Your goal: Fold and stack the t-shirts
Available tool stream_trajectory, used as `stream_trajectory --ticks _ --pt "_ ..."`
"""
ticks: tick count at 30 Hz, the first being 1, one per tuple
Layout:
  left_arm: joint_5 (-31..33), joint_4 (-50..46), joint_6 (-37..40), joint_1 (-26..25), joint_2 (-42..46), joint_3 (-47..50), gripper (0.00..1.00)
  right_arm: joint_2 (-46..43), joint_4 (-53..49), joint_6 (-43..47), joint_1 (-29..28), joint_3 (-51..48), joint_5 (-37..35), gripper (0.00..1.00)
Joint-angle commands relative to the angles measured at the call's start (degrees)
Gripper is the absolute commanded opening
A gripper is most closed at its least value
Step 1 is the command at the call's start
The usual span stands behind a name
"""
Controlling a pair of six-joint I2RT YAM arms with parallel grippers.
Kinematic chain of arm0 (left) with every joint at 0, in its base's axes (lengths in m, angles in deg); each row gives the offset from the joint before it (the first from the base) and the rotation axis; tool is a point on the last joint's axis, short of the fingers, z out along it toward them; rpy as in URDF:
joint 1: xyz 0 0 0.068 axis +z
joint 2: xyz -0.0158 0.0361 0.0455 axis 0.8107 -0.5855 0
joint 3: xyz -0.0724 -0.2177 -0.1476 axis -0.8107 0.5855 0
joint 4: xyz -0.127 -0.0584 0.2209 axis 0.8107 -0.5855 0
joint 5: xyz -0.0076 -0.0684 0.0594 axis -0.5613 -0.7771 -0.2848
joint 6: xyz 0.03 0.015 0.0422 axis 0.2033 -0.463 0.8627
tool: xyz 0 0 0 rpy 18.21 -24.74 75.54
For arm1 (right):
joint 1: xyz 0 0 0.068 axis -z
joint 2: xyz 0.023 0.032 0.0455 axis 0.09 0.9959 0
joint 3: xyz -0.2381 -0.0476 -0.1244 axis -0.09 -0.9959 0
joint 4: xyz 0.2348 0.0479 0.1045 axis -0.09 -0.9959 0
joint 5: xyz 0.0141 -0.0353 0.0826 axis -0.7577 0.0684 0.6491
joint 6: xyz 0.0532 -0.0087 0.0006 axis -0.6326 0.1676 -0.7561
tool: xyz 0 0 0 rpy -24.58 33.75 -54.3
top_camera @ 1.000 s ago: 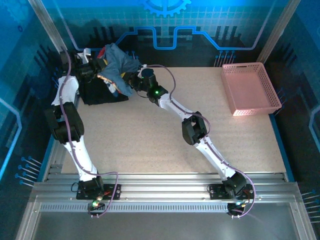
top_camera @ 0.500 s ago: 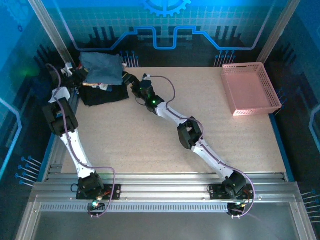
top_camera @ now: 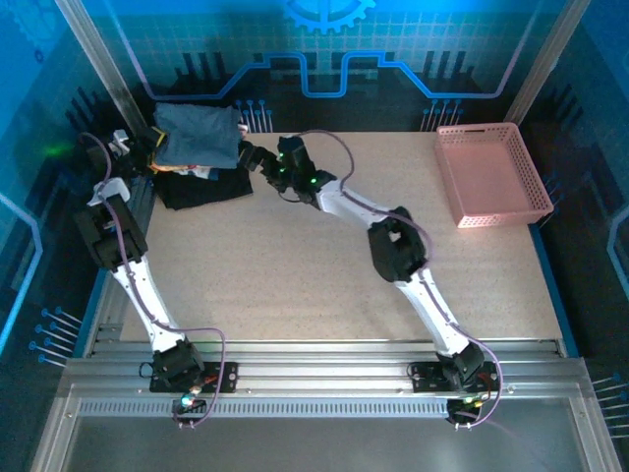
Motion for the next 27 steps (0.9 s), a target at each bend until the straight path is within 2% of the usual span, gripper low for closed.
stream_trajectory --ticks 1,4,6,9,12,14,16,18,22,27 --pt "4.9 -7.9 1.8 4.4 9.3 0.6 0.99 -19.7 -17.7 16.2 -0.6 -8.0 -5.7 1.00" --pt "8.7 -14.7 7.2 6.1 17.6 4.1 0.99 -32.2 -30.2 23.0 1.4 -17.5 -10.9 1.00" --pt "12.2 -17.6 10.8 6.3 23.5 8.6 0.99 -40.7 -34.9 26.9 3.6 -26.0 -14.5 1.00" --pt "14.7 -16.4 12.6 5.8 34.2 19.7 0.99 -54.4 -39.0 30.8 9.1 -40.9 -22.0 1.00" --pt "19.8 -12.7 17.6 2.0 47.0 34.6 0.99 -68.6 -33.1 33.7 16.1 -59.7 -29.5 1.00" --pt "25.9 -12.5 24.8 -3.5 54.2 43.4 0.99 -77.8 -21.6 37.0 21.1 -73.3 -31.5 1.00" --pt "30.7 -10.6 28.8 -8.4 58.7 51.0 0.99 -83.3 -9.3 40.7 25.7 -85.8 -33.1 1.00" --pt "33.3 -5.5 29.6 -11.2 61.8 58.8 0.99 -85.6 1.6 44.8 28.9 -93.8 -32.7 1.00" --pt "38.6 9.2 34.4 -15.8 65.9 72.9 0.99 -82.0 11.2 47.1 34.8 -99.1 -31.0 1.00" --pt "39.0 18.2 36.1 -16.4 64.6 79.6 0.99 -73.2 30.9 51.1 36.1 -104.1 -25.4 1.00"
